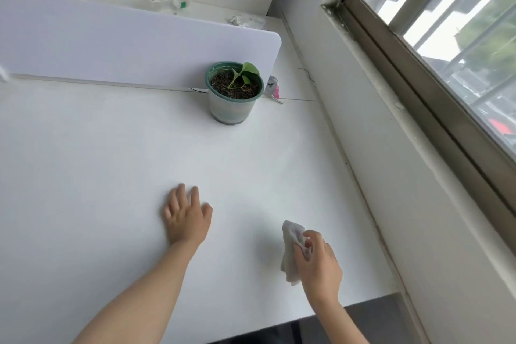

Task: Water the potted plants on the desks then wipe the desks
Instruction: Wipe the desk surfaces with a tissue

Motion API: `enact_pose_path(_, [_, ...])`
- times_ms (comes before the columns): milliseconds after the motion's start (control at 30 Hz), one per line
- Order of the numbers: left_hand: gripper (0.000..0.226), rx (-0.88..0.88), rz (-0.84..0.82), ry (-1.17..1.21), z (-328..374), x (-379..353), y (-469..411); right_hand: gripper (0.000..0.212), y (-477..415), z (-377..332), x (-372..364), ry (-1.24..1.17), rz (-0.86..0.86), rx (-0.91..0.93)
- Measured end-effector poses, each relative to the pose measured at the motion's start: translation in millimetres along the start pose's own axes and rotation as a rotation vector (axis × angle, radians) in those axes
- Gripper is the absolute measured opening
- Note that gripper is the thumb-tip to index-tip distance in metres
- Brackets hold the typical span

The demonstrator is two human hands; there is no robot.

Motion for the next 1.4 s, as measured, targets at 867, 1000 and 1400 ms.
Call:
enact_pose_path(867, [0.023,0.638,0.127,0.466,-116.6,109.1,384.2,0.024,213.5,26.0,7.2,-0.106,-0.501,0.801])
enact_pose_path(1000, [0.022,0.877,0.292,0.524,-172.9,129.3,419.4,0.018,244.7,6.9,3.2,-0.091,-0.459,0.898])
enact_pose_path(1400, [0.028,0.768,0.443,0.353,-352.1,261.5,457.2,0.030,445.1,-190.0,-45.1,-0.099,-0.642,1.087])
Point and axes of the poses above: each hand's wrist, its own y-axis away from the middle knuckle, its own x-axis out of the back of the hand, z = x × y, the point moved 2 cm from there along -y, towards the middle knuckle, and after that the axes turned 9 degrees about z, right-handed, at the moved point
